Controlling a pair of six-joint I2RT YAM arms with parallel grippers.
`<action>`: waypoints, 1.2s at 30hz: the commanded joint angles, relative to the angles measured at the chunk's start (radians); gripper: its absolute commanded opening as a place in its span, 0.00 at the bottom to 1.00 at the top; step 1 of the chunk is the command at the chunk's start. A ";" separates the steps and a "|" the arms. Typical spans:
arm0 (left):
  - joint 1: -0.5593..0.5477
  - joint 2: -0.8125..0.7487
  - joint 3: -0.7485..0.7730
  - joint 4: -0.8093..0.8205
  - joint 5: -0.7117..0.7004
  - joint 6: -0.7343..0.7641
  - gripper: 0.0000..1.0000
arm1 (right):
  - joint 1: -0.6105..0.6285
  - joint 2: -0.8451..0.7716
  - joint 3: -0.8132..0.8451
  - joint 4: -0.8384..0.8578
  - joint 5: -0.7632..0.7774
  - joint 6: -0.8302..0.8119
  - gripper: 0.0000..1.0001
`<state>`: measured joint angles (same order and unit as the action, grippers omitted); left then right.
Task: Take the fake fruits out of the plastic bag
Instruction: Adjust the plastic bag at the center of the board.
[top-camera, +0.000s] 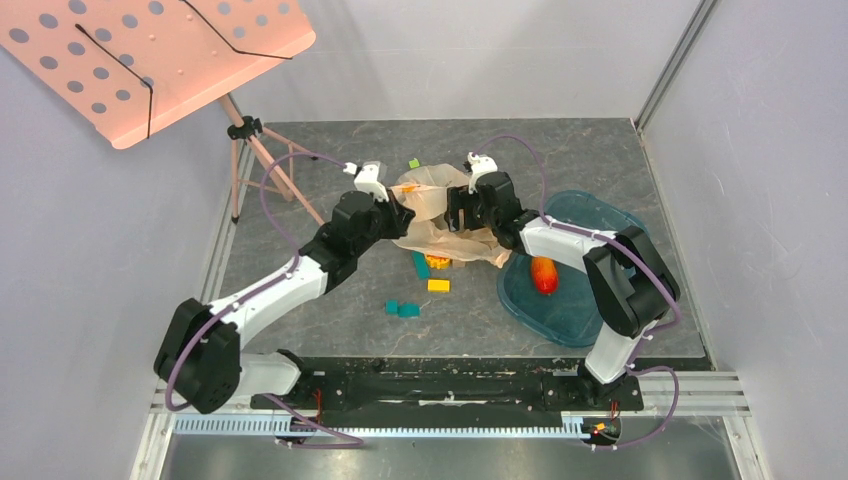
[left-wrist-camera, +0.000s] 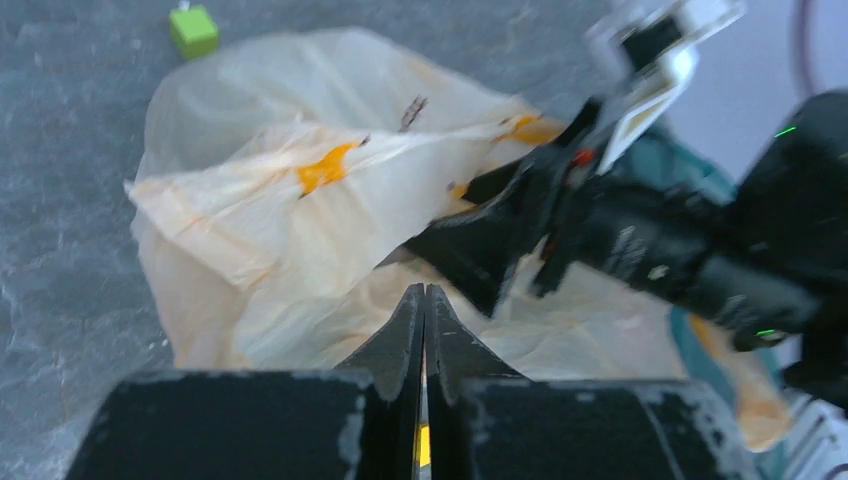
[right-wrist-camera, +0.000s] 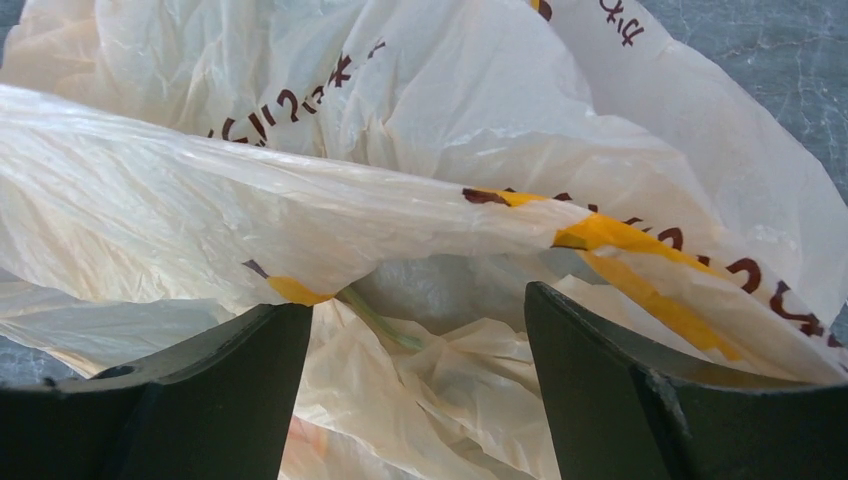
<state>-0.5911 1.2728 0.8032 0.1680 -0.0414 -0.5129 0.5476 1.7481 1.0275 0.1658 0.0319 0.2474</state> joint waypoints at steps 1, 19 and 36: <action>0.014 -0.055 0.171 -0.083 0.031 -0.047 0.05 | -0.003 -0.045 0.003 0.069 -0.029 0.018 0.83; 0.214 0.469 0.668 -0.209 0.136 -0.019 0.13 | -0.004 -0.004 0.029 0.094 -0.098 0.064 0.88; 0.219 0.699 0.633 -0.129 0.186 -0.021 0.11 | -0.012 0.023 0.043 0.088 -0.123 0.041 0.89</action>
<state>-0.3542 1.9614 1.4742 -0.0319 0.1085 -0.5564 0.5400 1.7527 1.0283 0.2241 -0.0681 0.3027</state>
